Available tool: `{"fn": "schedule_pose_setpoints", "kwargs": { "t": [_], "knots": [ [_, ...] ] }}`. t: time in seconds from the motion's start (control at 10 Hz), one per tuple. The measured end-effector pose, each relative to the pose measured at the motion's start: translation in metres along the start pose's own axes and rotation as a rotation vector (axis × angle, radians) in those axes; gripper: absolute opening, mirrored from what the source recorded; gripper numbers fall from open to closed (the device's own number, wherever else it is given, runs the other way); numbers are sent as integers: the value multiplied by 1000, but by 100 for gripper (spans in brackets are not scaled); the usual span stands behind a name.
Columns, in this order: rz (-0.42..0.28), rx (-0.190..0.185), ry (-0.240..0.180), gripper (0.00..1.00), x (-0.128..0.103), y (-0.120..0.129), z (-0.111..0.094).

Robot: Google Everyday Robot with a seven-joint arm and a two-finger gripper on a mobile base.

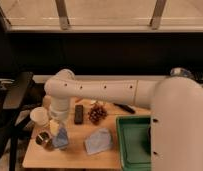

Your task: Place sponge in plastic cup

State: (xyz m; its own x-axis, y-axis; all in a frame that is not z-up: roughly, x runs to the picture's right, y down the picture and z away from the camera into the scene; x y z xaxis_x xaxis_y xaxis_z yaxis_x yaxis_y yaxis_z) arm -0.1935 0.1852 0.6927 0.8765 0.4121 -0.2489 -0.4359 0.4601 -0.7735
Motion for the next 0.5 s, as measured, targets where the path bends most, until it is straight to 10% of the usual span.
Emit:
{"fn": "schedule_pose_setpoints", "kwargs": {
  "t": [0.5],
  "knots": [
    [7, -11, 1, 64, -4, -2, 16]
  ]
}}
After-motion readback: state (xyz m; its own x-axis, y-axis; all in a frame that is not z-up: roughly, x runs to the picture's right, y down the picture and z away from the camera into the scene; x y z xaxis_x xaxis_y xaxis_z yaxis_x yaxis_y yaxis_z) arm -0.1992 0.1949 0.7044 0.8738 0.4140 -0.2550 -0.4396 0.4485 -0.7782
